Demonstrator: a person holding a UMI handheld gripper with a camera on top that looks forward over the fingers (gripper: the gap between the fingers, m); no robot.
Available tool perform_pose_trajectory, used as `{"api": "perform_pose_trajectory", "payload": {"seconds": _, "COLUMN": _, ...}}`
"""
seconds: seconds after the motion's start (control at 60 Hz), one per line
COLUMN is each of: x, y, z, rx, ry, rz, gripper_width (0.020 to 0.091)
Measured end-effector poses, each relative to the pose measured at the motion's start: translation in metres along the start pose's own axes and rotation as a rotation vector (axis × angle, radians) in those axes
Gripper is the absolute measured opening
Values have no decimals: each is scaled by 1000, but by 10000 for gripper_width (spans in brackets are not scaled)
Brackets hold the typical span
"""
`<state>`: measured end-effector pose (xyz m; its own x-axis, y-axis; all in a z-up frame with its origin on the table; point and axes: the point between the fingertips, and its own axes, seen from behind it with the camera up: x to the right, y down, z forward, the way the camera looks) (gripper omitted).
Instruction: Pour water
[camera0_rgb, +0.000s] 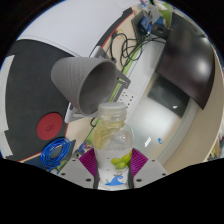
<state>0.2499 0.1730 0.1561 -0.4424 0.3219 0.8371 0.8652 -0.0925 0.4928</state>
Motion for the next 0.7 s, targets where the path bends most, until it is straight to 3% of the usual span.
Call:
{"api": "perform_pose_trajectory", "payload": {"seconds": 0.133, "x": 0, "y": -1, "z": -8, "rx": 29, "ry": -26, "rz": 142, "gripper_width": 396}}
{"api": "perform_pose_trajectory", "payload": {"seconds": 0.4, "x": 7, "y": -10, "z": -37, "rx": 195, "ry": -213, "rz": 999, "gripper_width": 414}}
{"api": "perform_pose_trajectory", "payload": {"seconds": 0.567, "x": -4, "y": -19, "z": -38, "rx": 233, "ry": -324, "rz": 1621, "gripper_width": 412}}
{"api": "perform_pose_trajectory", "payload": {"seconds": 0.6, "x": -8, "y": -16, "z": -34, "rx": 269, "ry": -353, "rz": 1706, "gripper_width": 414}}
{"api": "perform_pose_trajectory", "payload": {"seconds": 0.7, "x": -23, "y": -20, "z": -31, "rx": 264, "ry": -333, "rz": 1851, "gripper_width": 414}}
